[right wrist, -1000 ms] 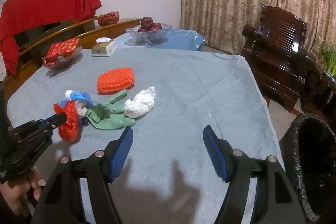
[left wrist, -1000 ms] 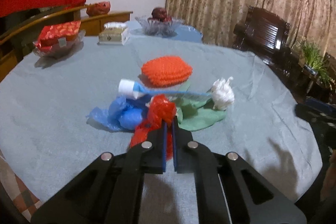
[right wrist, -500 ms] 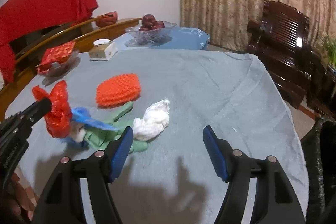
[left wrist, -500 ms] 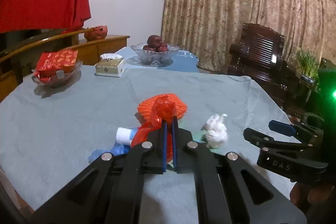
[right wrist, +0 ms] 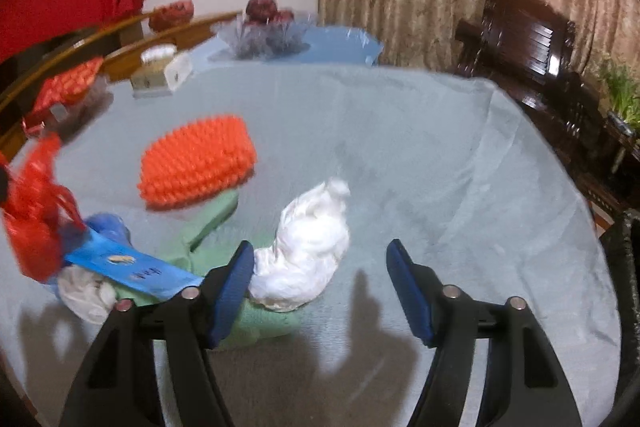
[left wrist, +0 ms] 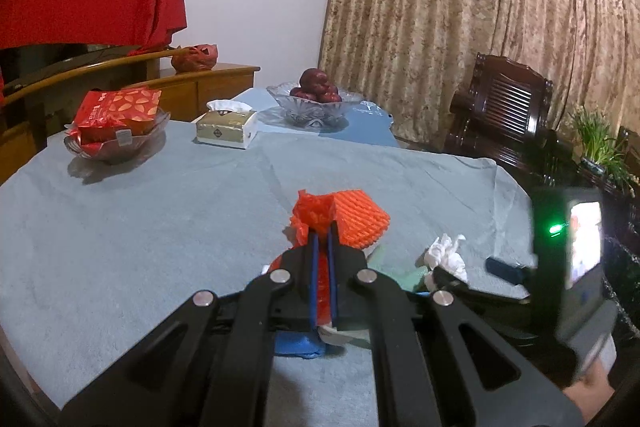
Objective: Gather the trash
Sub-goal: 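Grasp the red plastic bag with the left tool while the right tool grasps white tissue, then carry bag and tissue over the black bin and open both tools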
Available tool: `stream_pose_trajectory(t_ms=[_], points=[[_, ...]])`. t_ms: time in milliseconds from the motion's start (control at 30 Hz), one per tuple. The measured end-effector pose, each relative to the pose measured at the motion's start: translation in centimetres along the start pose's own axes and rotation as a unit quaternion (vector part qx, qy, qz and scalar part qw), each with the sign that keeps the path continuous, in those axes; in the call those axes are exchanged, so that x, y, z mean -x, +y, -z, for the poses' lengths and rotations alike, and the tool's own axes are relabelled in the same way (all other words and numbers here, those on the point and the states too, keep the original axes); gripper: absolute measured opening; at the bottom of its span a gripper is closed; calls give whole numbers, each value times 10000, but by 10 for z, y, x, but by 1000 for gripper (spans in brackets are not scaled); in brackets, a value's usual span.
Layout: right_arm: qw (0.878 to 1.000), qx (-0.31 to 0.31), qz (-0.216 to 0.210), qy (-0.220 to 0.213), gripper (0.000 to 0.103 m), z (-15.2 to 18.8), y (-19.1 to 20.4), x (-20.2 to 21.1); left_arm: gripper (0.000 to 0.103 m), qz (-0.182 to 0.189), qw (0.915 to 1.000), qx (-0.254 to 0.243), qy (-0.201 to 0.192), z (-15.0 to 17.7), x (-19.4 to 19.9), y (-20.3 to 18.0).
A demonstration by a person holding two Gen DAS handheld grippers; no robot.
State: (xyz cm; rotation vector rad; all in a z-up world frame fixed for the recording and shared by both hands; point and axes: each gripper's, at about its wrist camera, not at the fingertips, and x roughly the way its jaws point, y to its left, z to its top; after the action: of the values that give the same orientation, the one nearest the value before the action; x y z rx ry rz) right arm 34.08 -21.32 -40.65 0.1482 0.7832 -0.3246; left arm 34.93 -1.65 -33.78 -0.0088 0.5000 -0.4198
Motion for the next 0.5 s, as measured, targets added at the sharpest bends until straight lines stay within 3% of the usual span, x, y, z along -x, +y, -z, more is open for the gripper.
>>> stream_pose_trajectory(t_ms=[67, 100, 500], points=[[9998, 66, -144, 138, 27, 1, 1, -6, 3, -37, 10000, 18, 2, -1, 0, 4], [9997, 76, -164, 139, 25, 2, 1, -4, 3, -51, 10000, 33, -9, -2, 1, 6], [9988, -209, -186, -398, 22, 0, -45, 61, 3, -32, 10000, -57, 7, -2, 20, -8]])
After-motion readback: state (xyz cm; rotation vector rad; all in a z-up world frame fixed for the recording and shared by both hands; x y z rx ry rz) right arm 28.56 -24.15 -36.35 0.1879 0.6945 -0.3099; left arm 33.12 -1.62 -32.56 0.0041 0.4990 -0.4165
